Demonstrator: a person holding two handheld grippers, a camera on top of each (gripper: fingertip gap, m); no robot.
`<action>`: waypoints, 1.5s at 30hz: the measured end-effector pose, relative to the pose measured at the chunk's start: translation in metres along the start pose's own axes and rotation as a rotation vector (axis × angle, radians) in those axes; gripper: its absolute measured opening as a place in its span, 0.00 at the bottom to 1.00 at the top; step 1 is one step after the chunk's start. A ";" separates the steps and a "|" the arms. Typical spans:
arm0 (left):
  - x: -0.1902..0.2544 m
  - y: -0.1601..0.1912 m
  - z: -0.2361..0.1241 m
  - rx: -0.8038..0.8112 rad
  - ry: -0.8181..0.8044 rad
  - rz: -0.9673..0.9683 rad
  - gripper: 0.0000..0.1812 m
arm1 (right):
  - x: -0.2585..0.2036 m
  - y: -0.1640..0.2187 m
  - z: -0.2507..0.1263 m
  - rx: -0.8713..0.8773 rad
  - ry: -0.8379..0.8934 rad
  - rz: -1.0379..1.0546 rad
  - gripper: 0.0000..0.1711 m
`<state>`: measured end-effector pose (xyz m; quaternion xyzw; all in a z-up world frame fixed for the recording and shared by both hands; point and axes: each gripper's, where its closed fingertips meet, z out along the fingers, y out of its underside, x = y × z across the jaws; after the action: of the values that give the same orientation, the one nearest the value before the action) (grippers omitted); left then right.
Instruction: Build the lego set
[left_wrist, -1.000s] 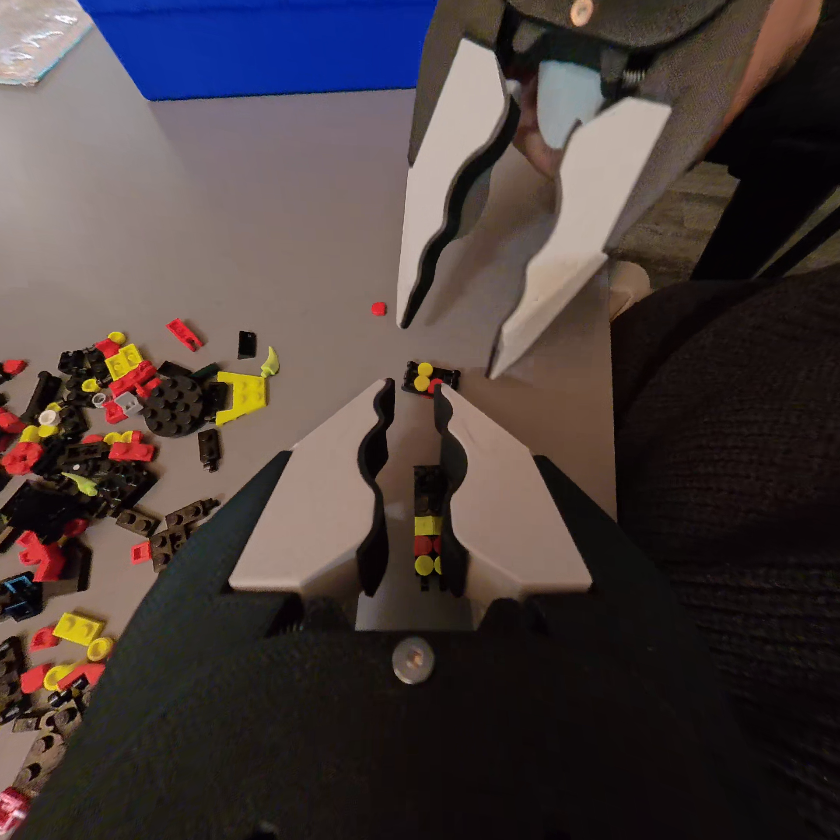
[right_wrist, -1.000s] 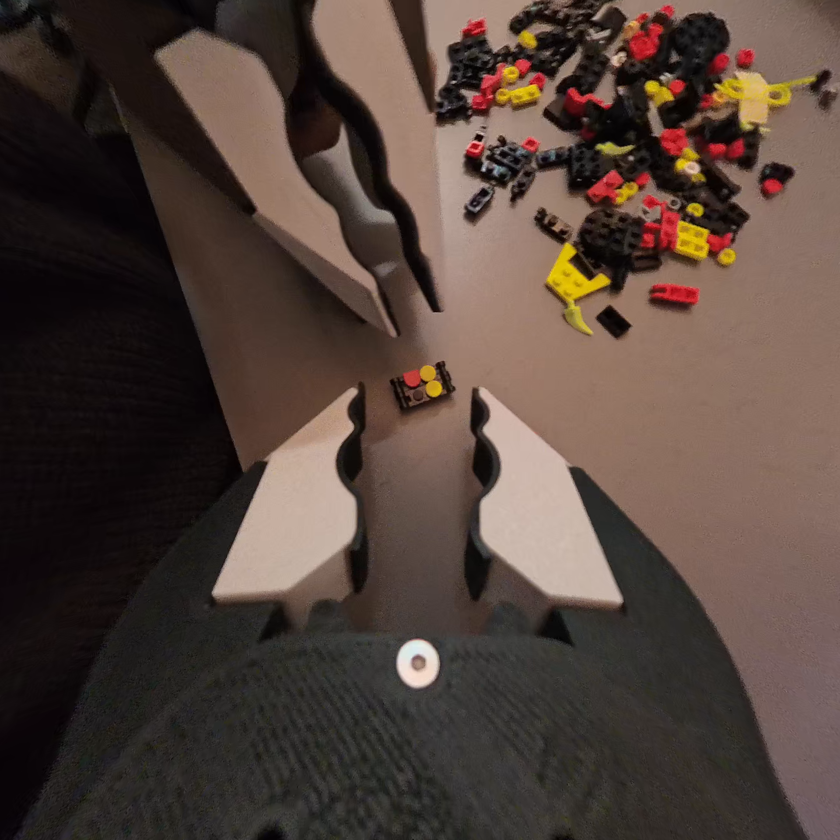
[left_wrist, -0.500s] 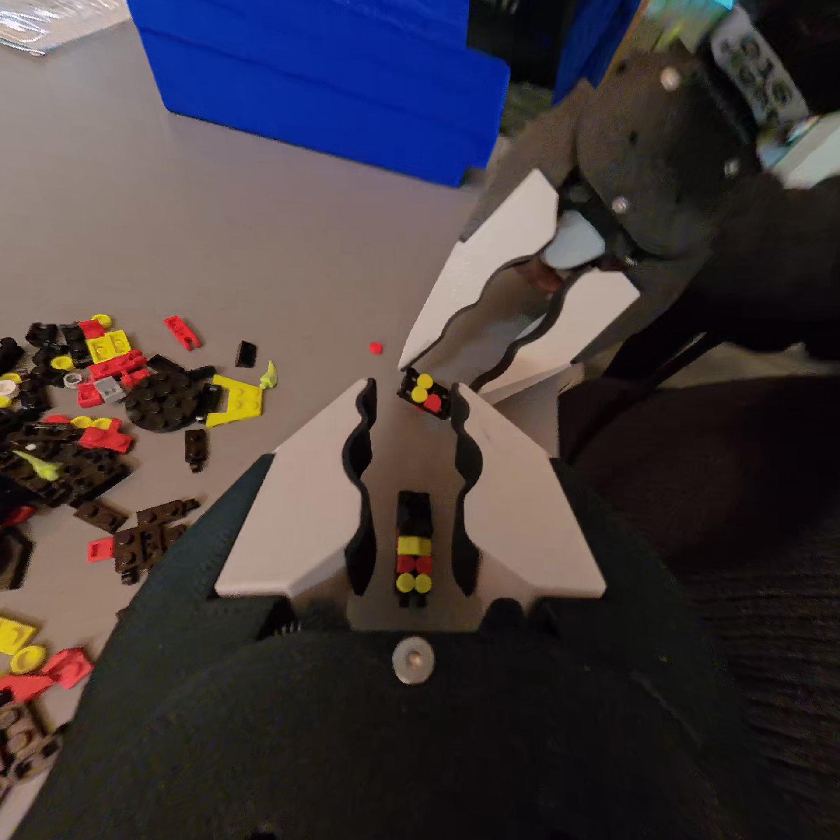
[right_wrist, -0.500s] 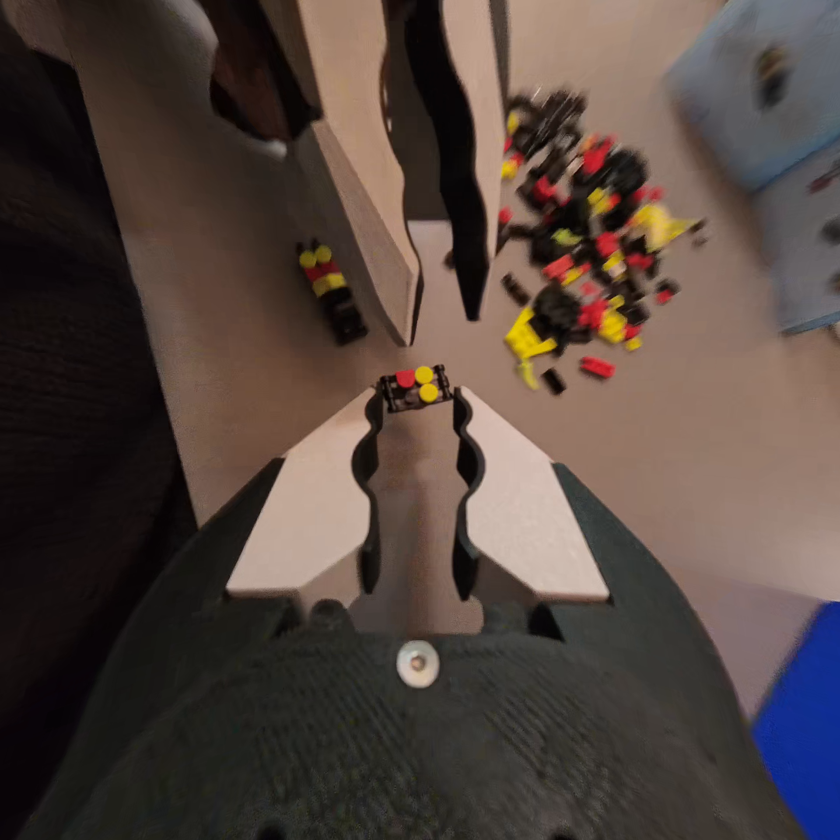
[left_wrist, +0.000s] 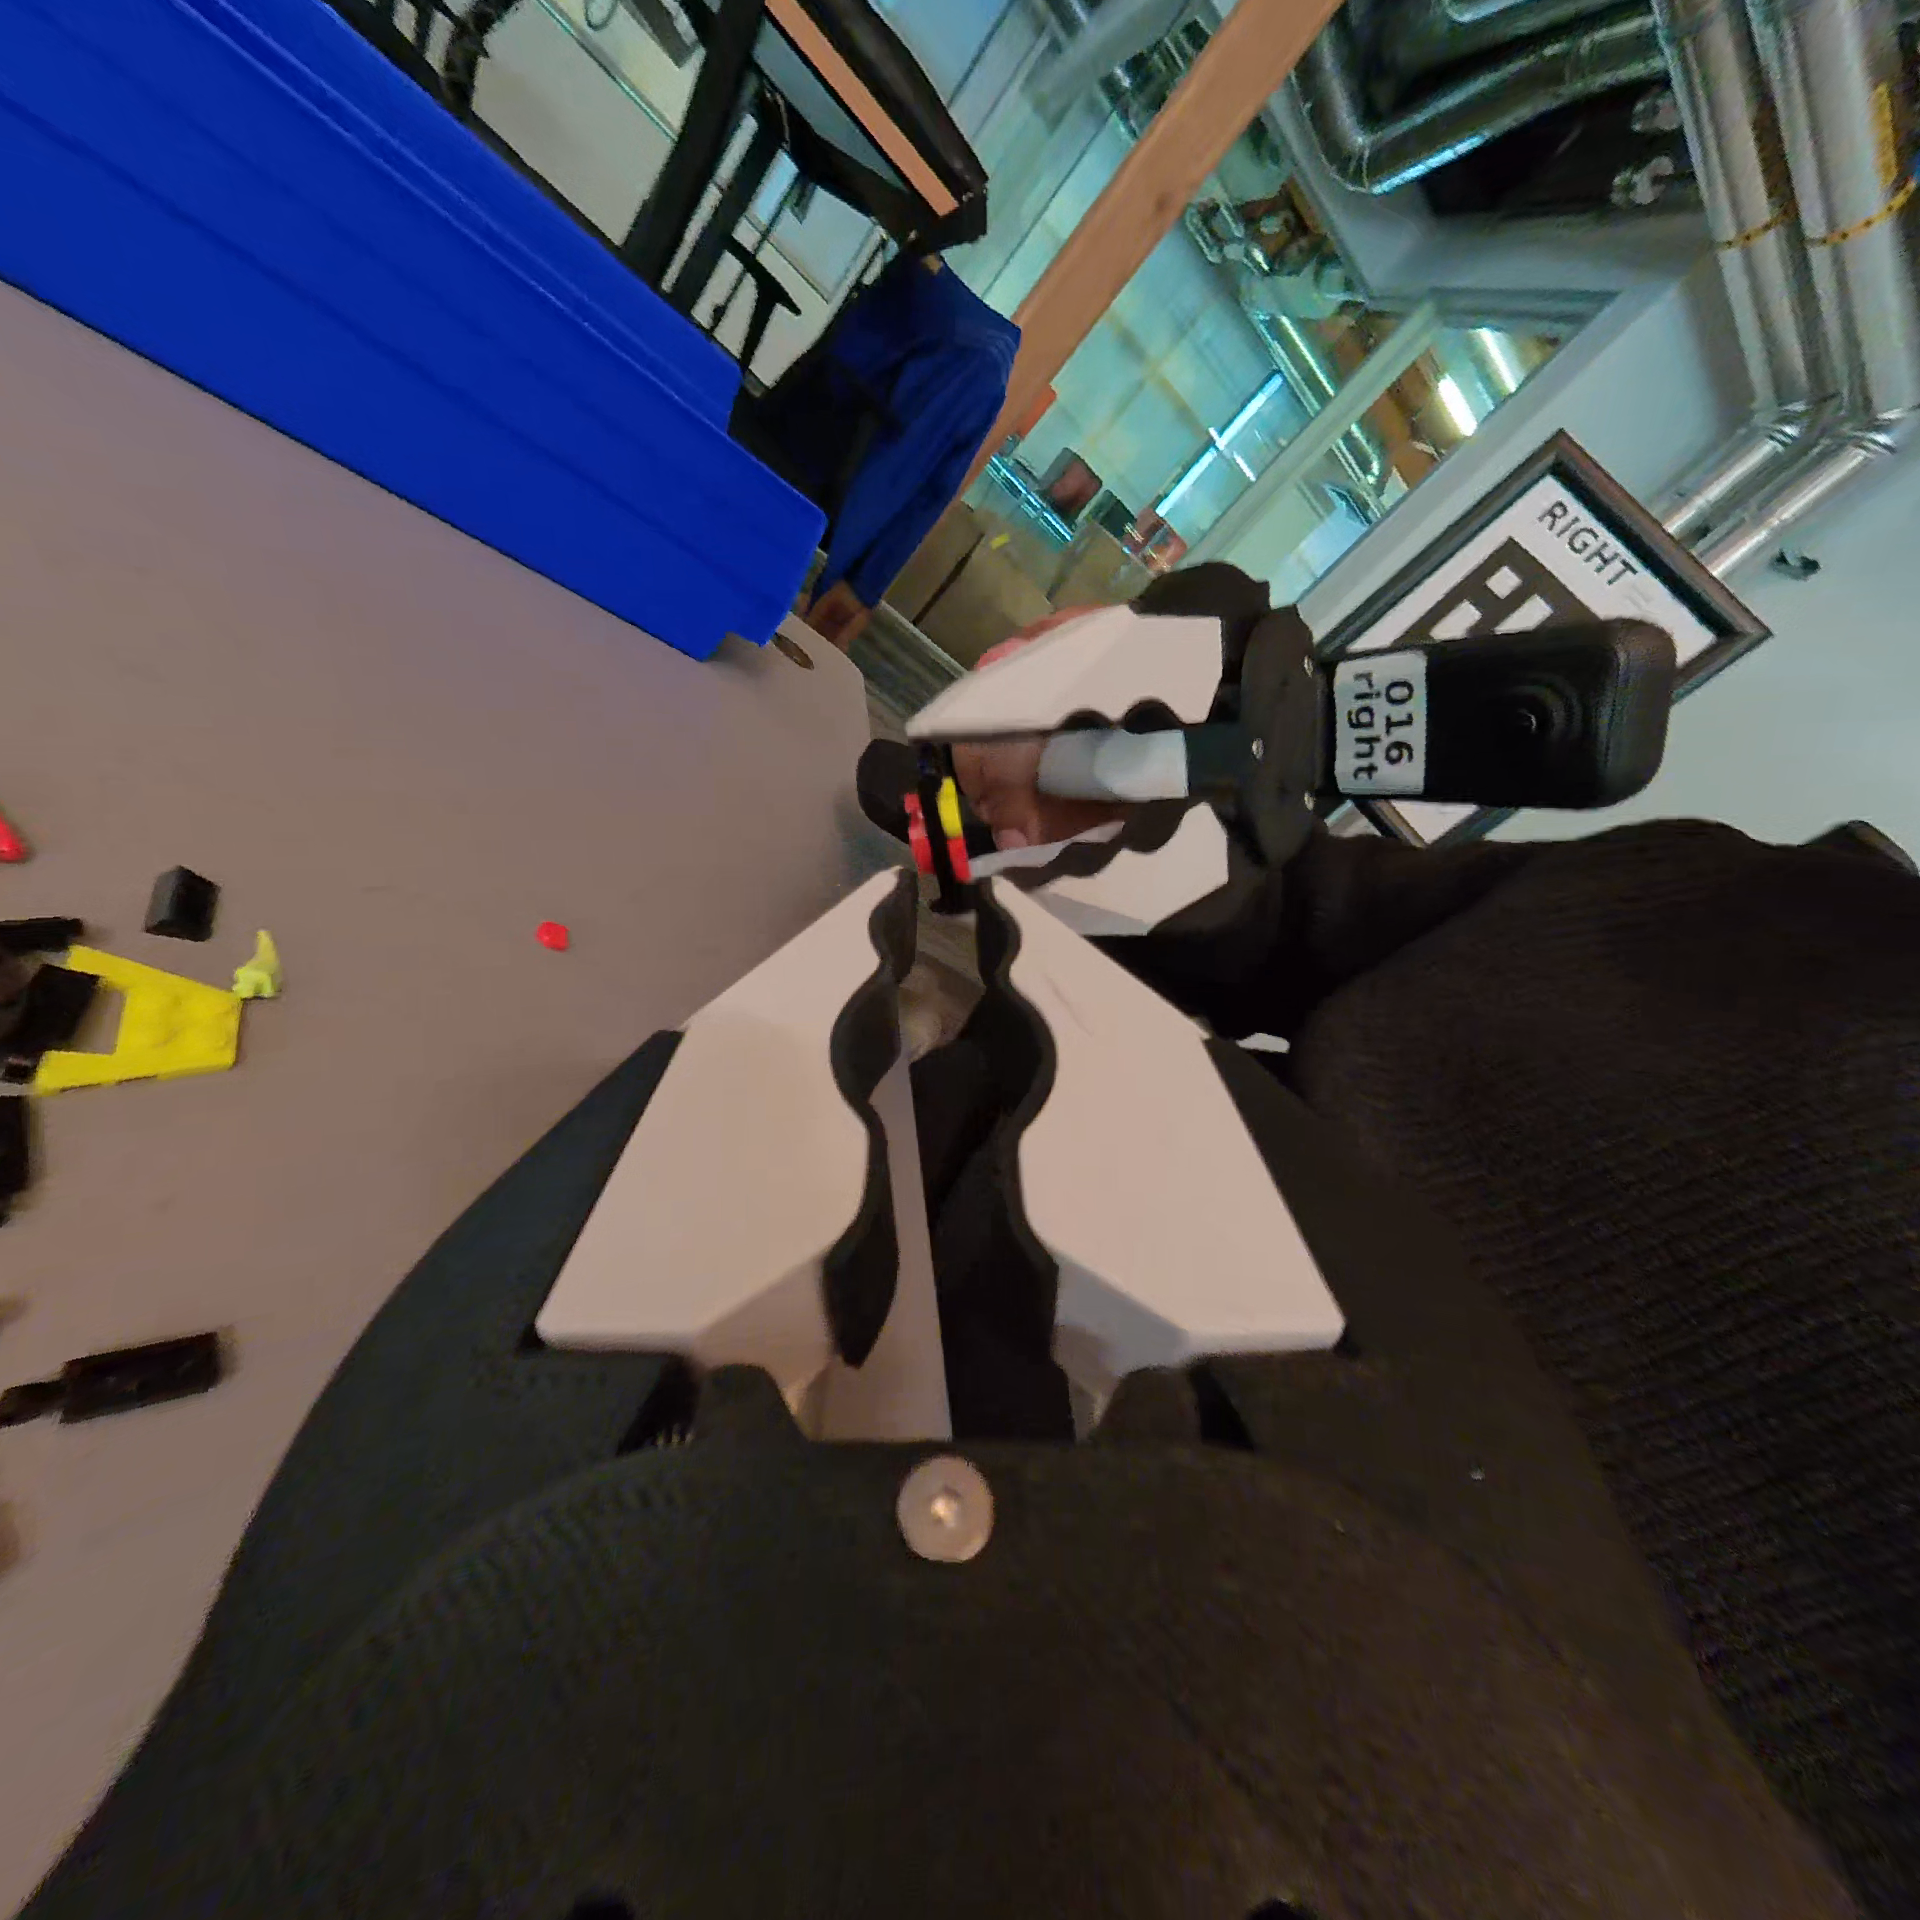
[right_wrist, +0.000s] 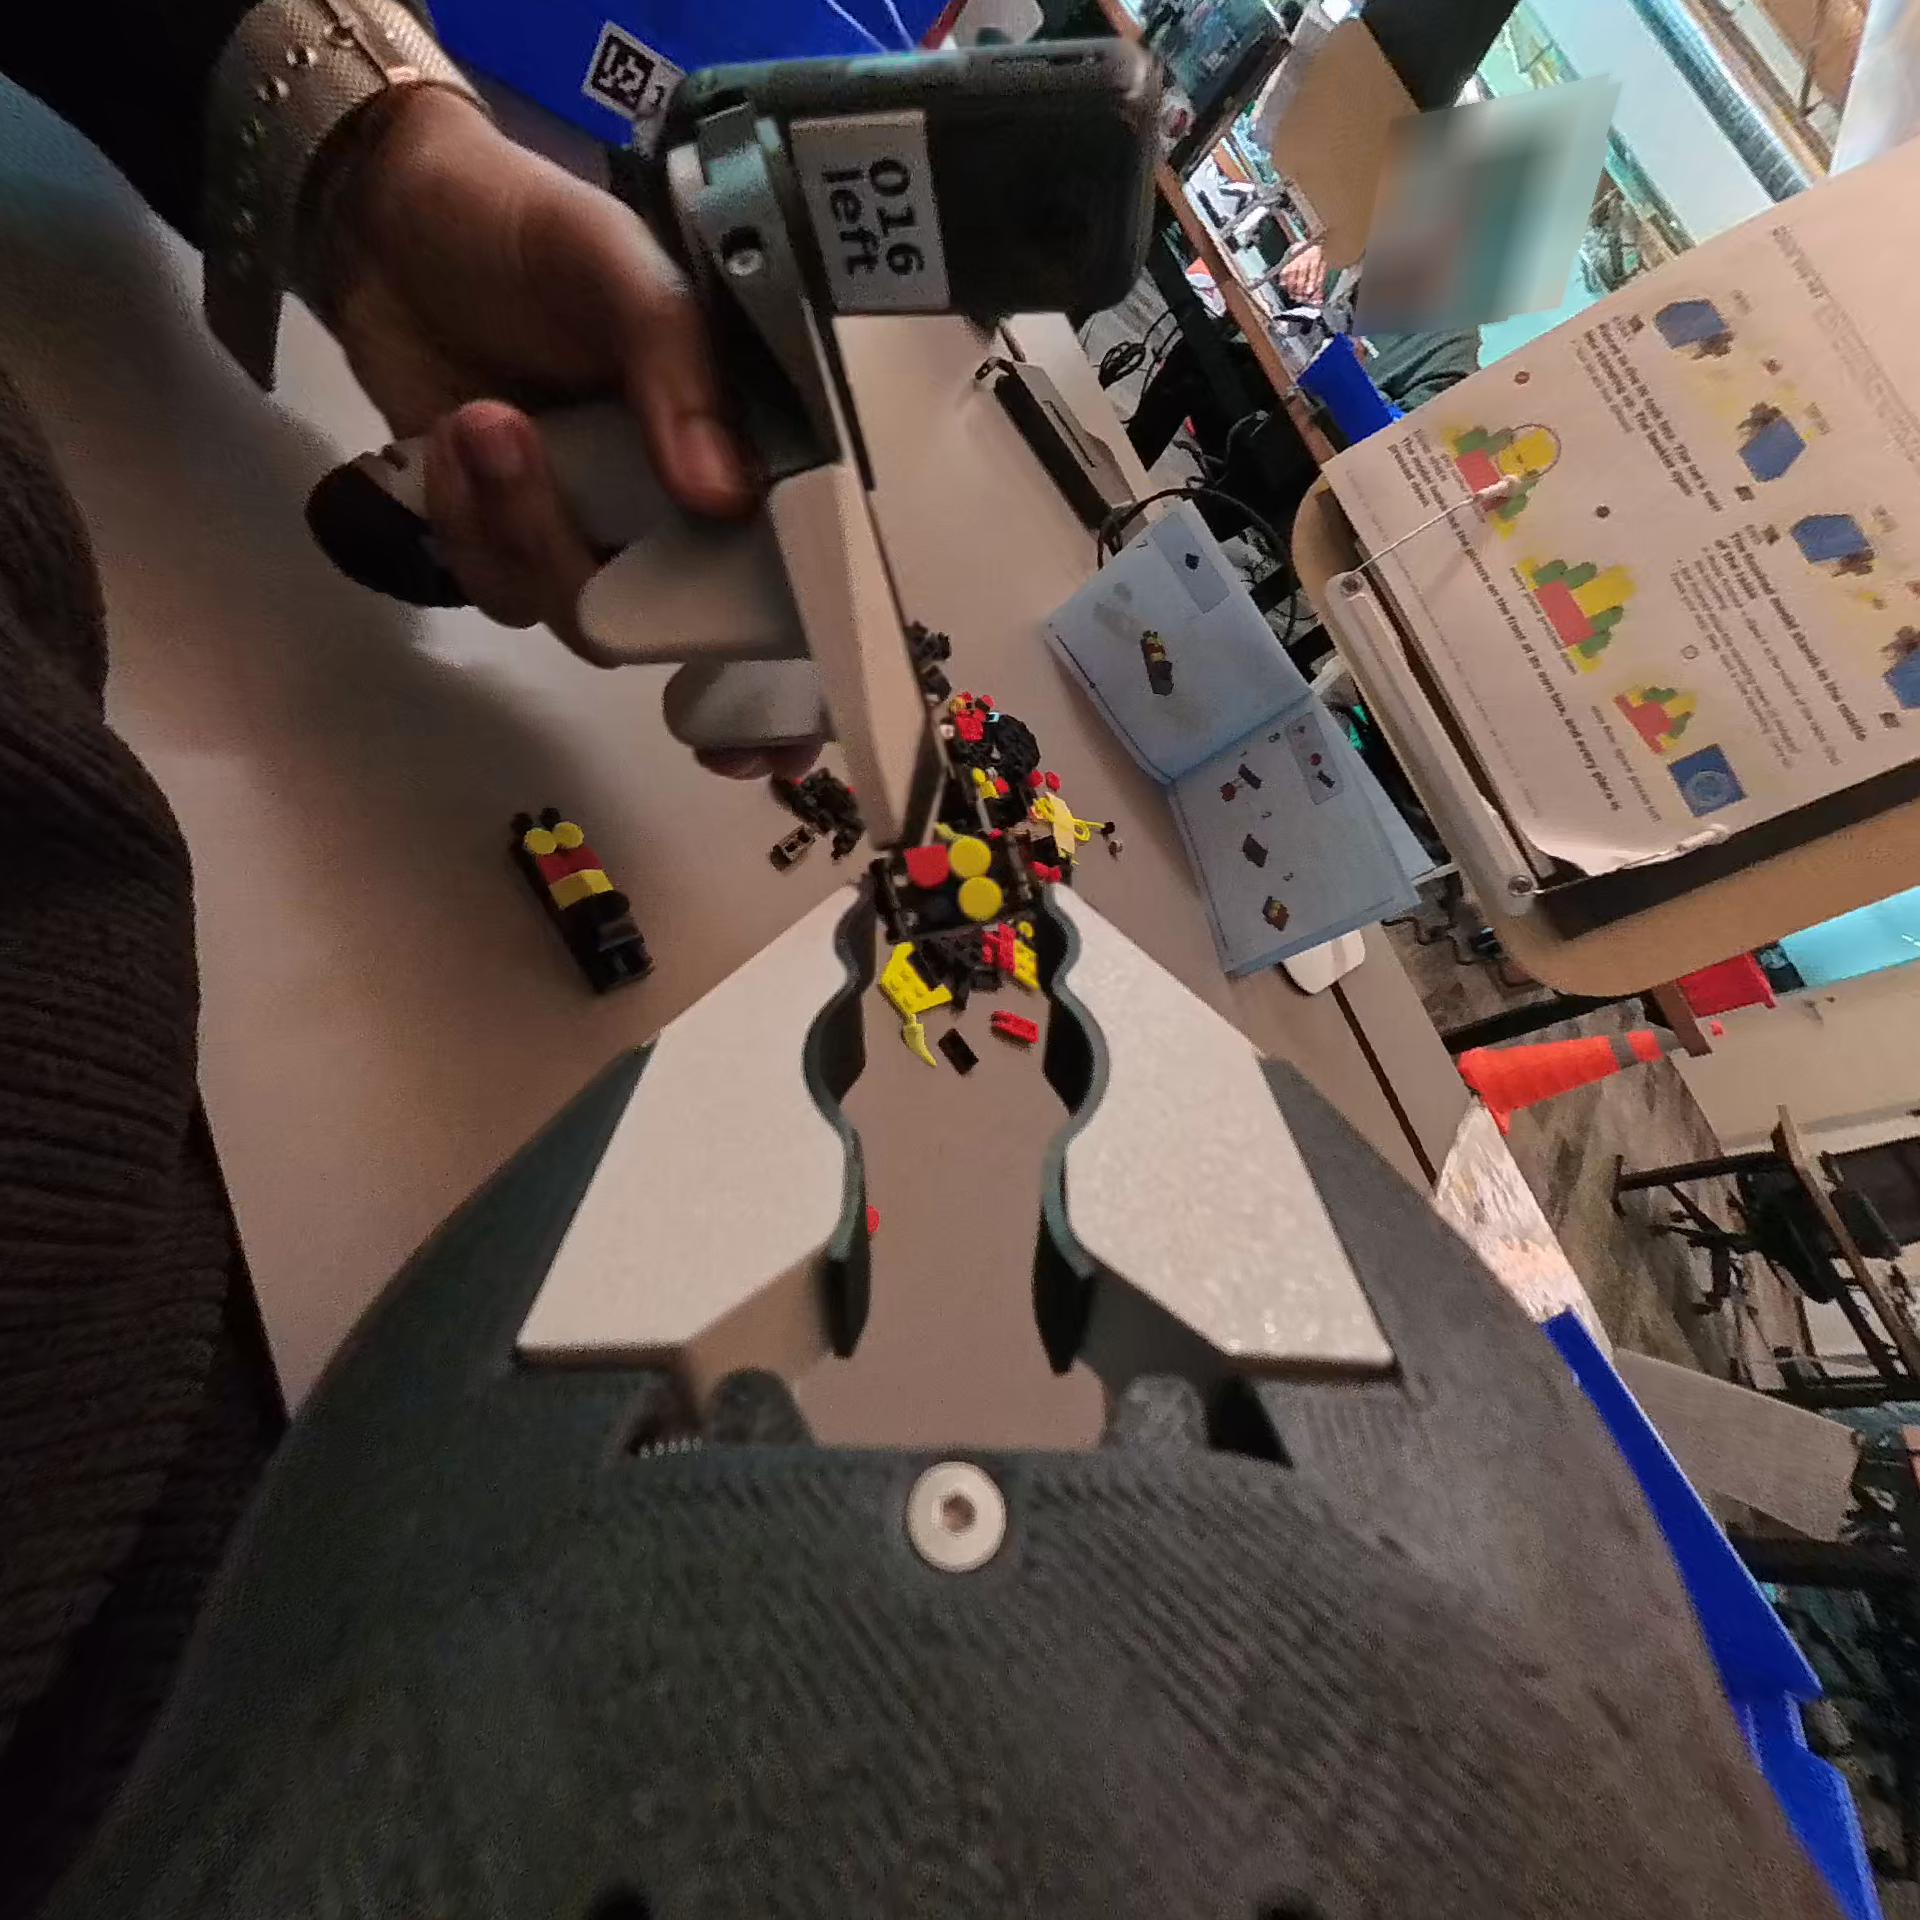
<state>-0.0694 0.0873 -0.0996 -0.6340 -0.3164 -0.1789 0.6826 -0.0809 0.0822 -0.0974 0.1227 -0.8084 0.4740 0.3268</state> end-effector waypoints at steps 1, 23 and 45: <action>0.002 0.003 0.002 -0.015 0.011 0.003 0.05 | 0.001 0.000 0.000 0.001 0.005 0.005 0.17; 0.001 -0.003 0.001 0.035 0.002 0.037 0.03 | 0.002 -0.001 -0.001 -0.002 0.019 -0.004 0.17; 0.001 0.000 0.002 0.027 -0.002 0.053 0.02 | 0.003 -0.002 -0.001 0.001 0.038 -0.024 0.17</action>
<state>-0.0694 0.0898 -0.0986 -0.6331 -0.3025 -0.1558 0.6953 -0.0819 0.0819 -0.0940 0.1235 -0.8003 0.4725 0.3479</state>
